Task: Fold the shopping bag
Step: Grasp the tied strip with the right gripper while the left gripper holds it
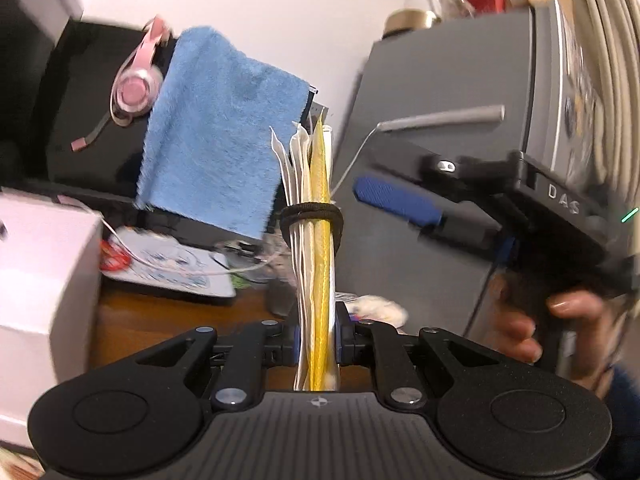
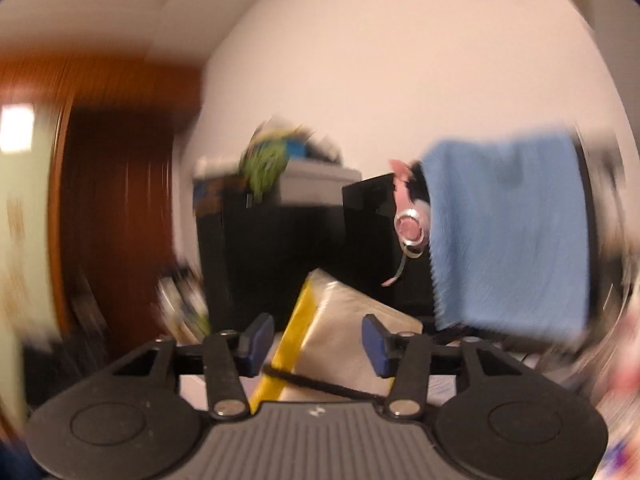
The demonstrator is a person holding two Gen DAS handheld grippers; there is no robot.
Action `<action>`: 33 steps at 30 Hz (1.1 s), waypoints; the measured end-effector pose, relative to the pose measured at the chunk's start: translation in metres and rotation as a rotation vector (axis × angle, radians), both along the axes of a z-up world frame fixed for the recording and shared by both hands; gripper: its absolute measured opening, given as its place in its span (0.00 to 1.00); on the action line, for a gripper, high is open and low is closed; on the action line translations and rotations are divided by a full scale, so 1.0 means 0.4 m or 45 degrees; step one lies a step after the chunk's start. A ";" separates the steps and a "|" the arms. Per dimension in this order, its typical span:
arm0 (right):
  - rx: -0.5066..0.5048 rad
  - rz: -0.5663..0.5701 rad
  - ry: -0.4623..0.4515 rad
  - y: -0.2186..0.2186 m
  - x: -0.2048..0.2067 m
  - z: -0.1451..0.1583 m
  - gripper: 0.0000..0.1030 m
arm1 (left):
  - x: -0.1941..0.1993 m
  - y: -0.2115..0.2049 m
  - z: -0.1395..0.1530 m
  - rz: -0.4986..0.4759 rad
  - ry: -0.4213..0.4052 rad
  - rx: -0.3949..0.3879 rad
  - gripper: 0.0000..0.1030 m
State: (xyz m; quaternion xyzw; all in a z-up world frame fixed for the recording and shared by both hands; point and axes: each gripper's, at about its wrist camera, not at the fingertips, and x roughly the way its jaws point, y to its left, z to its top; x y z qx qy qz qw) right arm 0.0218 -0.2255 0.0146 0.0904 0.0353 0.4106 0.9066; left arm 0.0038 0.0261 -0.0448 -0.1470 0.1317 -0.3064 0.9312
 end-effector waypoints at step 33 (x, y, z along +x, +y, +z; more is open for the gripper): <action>0.269 0.126 0.105 -0.081 0.032 -0.023 0.19 | 0.021 0.033 -0.006 -0.098 0.115 -0.196 0.14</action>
